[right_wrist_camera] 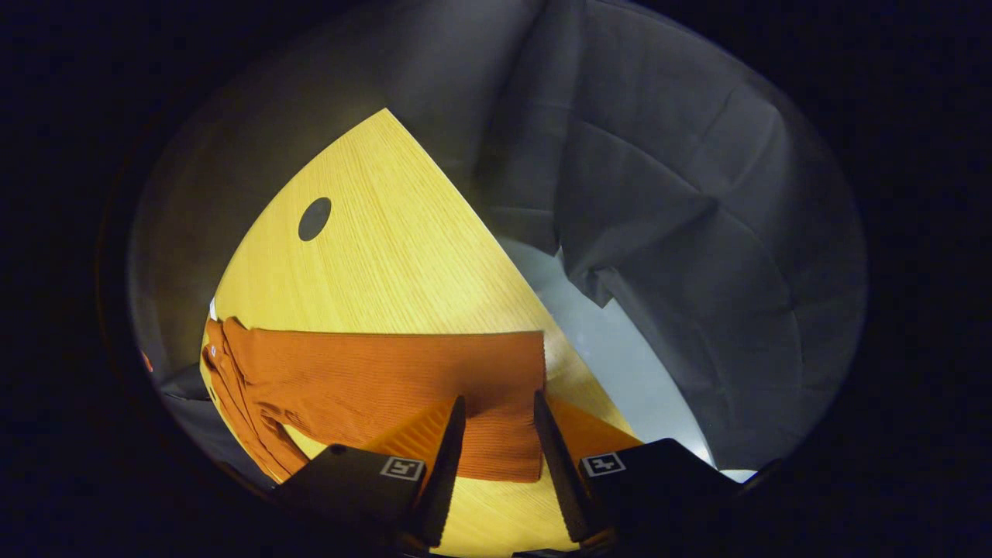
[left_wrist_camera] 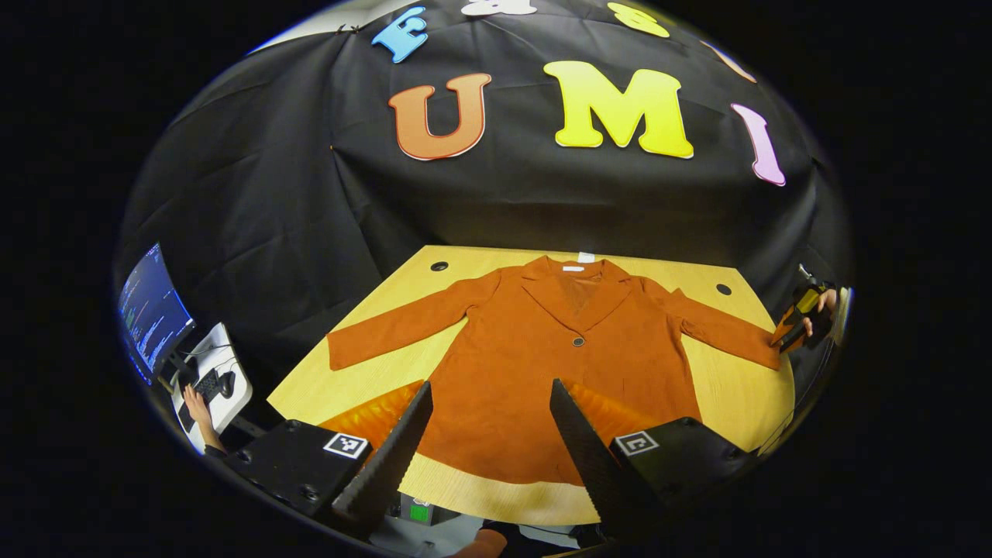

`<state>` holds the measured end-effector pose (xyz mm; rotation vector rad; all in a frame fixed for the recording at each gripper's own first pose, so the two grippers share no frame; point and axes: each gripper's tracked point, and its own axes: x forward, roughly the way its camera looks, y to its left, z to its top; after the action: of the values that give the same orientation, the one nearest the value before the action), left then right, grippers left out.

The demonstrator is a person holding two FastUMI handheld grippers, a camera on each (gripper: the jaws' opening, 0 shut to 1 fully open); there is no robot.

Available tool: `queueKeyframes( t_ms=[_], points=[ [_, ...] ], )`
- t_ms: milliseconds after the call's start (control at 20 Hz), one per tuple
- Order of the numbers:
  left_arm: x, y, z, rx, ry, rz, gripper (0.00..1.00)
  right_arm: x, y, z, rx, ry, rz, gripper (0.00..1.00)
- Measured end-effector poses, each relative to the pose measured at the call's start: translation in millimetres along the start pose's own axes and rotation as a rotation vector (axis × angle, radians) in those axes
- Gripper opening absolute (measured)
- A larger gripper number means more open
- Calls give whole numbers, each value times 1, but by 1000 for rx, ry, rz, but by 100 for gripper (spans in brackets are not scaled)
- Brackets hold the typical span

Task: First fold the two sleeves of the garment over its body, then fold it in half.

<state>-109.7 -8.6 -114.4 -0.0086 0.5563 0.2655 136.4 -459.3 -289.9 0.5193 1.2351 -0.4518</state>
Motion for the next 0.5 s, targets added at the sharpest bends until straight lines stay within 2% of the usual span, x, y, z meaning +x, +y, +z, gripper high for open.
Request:
queueKeyframes(
  t_ms=[50,100,150,300,400,450,500],
  points=[
    [0,0,-2,-4,0,-4,99,1,1,-1,0,1,1,52],
    [1,1,-5,-9,6,-3,99,2,3,-1,2,-1,4,52],
    [1,4,-10,-13,16,-1,99,0,-5,2,-10,1,-35,50],
    [3,10,-20,-18,42,5,99,4,-5,0,82,-2,-35,11],
    [5,14,-22,-25,44,6,99,18,-8,-15,63,1,-48,11],
    [5,14,-23,-30,45,3,99,7,-10,-6,59,7,-46,4],
    [4,16,-25,-32,48,2,99,0,-8,-3,47,12,-30,1]
  ],
)
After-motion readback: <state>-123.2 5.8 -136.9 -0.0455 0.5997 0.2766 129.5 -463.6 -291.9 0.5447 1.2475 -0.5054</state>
